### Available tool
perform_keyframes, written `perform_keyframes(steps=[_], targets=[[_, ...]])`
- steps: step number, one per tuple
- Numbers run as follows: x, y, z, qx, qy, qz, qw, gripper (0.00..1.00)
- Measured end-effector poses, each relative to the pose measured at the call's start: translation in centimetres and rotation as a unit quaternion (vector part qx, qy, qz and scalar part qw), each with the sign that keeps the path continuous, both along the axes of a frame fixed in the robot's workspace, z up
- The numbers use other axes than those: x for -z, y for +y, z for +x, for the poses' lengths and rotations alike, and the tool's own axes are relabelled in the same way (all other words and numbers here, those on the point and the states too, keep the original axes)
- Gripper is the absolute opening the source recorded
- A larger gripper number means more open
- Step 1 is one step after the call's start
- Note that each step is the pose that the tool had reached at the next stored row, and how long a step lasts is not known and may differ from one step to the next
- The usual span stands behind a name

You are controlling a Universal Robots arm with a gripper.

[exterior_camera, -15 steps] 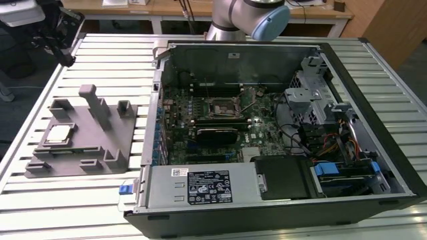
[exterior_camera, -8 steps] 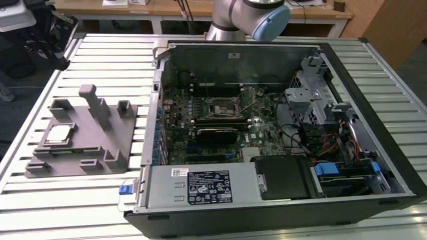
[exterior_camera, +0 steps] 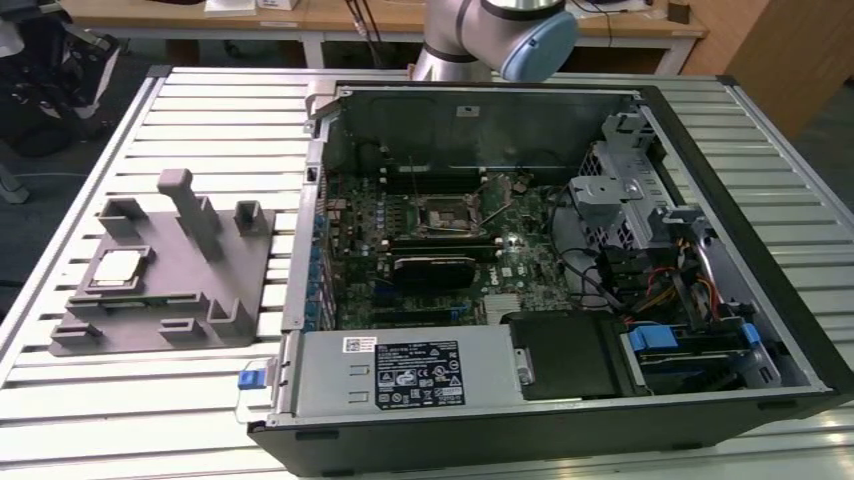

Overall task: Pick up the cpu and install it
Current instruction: 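Reach for the cpu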

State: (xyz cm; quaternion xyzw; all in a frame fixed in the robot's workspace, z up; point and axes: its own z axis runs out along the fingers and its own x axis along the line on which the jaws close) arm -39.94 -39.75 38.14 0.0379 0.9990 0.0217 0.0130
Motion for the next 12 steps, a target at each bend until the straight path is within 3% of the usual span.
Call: perform_keyframes(steps=[12], targets=[[0.07,0.0,-3.3,0.0,-0.0001,0.0001,1.0,0.11]])
